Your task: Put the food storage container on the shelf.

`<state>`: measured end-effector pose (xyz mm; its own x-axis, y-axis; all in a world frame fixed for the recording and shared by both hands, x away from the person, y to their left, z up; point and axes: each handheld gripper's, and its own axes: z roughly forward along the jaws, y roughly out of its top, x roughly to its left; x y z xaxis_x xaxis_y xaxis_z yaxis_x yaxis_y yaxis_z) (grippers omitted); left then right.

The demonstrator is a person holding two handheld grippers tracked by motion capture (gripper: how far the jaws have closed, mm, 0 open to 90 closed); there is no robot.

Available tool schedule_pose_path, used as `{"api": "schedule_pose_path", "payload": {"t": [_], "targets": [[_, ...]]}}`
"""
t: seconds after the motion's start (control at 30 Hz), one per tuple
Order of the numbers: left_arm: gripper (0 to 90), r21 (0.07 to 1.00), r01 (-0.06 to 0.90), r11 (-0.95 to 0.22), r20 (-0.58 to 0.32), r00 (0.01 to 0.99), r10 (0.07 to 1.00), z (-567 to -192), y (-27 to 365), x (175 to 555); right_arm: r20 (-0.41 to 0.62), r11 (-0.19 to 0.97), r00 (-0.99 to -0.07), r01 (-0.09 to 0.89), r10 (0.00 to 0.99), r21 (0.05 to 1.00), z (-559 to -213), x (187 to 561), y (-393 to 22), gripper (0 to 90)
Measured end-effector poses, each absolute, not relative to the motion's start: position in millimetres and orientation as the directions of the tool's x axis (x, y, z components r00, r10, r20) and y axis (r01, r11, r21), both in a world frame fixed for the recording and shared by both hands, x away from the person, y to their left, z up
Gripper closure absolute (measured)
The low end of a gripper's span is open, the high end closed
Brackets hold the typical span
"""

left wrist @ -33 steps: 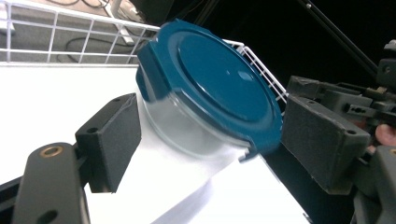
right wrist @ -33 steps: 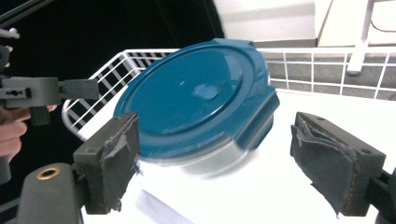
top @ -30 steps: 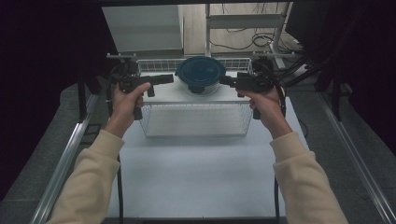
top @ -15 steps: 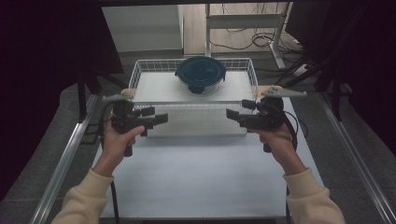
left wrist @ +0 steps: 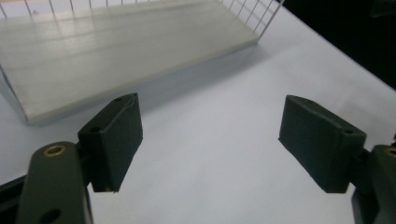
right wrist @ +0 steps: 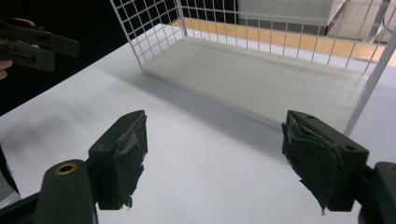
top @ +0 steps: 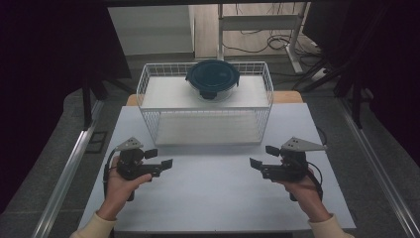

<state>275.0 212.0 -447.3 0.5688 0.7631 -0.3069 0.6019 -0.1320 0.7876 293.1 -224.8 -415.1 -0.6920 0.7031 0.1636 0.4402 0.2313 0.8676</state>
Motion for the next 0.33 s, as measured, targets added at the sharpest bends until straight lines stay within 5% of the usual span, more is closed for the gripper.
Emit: {"api": "schedule_pose_path", "payload": {"t": [0.33], "targets": [[20.7, 0.799, 0.587, -0.13, -0.293, 0.568, 0.769, -447.7, 209.6, 269.7, 0.153, 0.217, -0.692, 0.416, 0.706, 0.883, -413.2, 285.4, -225.1, 21.4]]}}
